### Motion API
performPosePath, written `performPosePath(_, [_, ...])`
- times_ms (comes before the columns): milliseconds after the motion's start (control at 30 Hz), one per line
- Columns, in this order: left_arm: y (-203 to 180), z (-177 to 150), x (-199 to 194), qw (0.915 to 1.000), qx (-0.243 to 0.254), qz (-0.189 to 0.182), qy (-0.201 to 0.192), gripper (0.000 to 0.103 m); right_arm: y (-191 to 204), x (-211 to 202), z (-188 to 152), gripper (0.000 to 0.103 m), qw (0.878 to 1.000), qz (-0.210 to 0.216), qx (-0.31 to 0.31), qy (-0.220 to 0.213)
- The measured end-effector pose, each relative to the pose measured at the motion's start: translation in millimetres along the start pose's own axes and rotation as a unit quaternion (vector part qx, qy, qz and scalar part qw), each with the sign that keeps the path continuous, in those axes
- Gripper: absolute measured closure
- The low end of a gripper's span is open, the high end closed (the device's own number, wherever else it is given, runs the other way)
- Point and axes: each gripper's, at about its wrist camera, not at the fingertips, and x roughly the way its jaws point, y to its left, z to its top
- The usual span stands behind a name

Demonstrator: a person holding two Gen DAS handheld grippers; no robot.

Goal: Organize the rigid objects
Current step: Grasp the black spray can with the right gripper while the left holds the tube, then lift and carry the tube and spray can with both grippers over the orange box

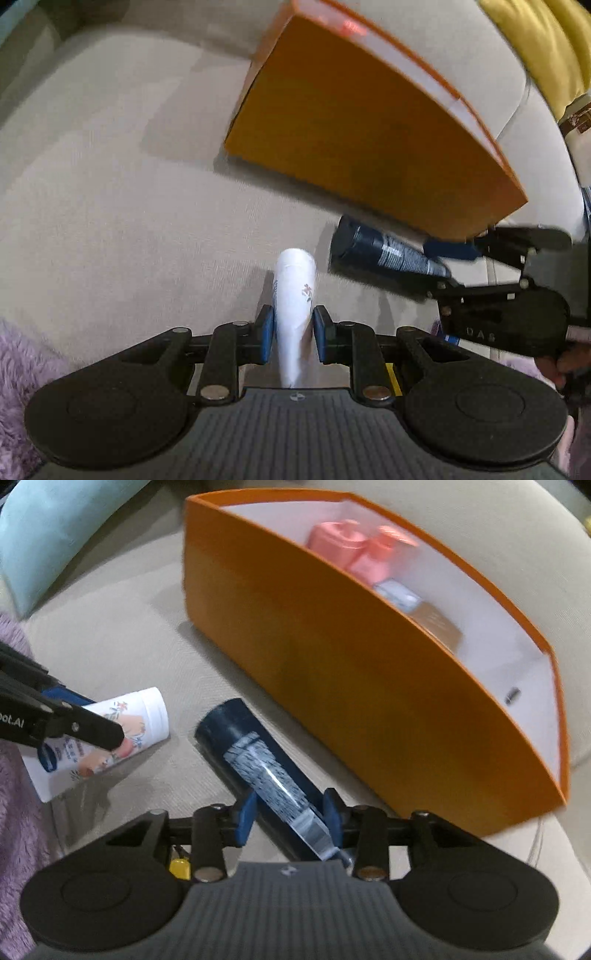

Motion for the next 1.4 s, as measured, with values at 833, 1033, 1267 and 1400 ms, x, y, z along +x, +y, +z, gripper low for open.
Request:
performPosePath(833, [28.8, 0.6, -0.7, 0.9936, -0.107, -0.029, -0.02, 0.069, -26.8, 32.6, 14.2, 0.055, 0.952, 0.151, 0.264, 0.039])
performPosePath(1033, [27.8, 2.3, 9.5, 0.9929, -0.112, -0.038, -0.005, 0.07, -29.6, 29.3, -3.5, 0.053, 0.943, 0.161, 0.292, 0.027])
performPosePath(1267, [16.1, 5.4, 11.4, 0.9956, -0.083, -0.036, -0.023, 0.077, 0.6, 16.9, -4.4, 0.059, 0.956, 0.117, 0.269, -0.011])
performPosePath(1400, [14.7, 4.1, 2.5, 0.996, -0.067, -0.045, -0.038, 0.078, 0.6, 1.5, -19.1, 0.062, 0.947, 0.119, 0.296, -0.034])
